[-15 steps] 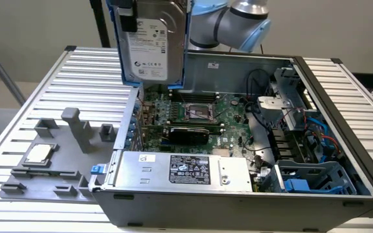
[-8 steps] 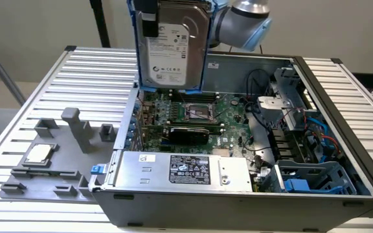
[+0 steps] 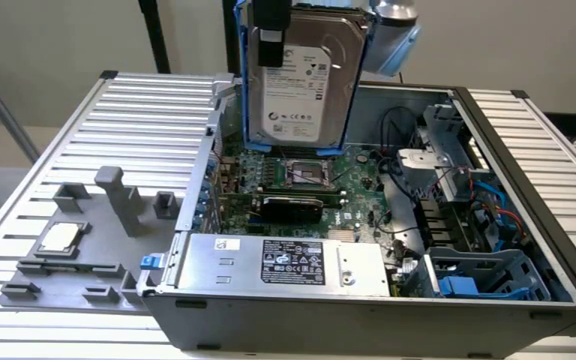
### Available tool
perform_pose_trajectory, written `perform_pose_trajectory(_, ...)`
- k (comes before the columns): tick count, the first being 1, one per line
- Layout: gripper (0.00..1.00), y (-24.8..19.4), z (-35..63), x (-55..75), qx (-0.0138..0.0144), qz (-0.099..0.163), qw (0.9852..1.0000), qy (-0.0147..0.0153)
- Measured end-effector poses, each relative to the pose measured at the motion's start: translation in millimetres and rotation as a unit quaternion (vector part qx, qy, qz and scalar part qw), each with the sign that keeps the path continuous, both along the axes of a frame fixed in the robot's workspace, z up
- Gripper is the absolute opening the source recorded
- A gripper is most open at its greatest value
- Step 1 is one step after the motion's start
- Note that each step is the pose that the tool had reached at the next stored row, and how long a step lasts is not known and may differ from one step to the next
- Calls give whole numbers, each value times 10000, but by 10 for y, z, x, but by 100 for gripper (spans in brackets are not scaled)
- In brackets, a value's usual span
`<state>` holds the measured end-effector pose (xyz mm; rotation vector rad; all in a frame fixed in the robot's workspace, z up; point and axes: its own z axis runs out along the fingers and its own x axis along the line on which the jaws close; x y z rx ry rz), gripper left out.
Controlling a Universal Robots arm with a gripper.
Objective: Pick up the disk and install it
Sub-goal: 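Pick up the disk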
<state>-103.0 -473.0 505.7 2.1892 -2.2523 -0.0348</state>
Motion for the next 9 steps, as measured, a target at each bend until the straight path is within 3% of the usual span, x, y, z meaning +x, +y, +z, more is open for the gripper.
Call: perform_pose_trajectory(9,0,-182,0,363,0,0,10000,0)
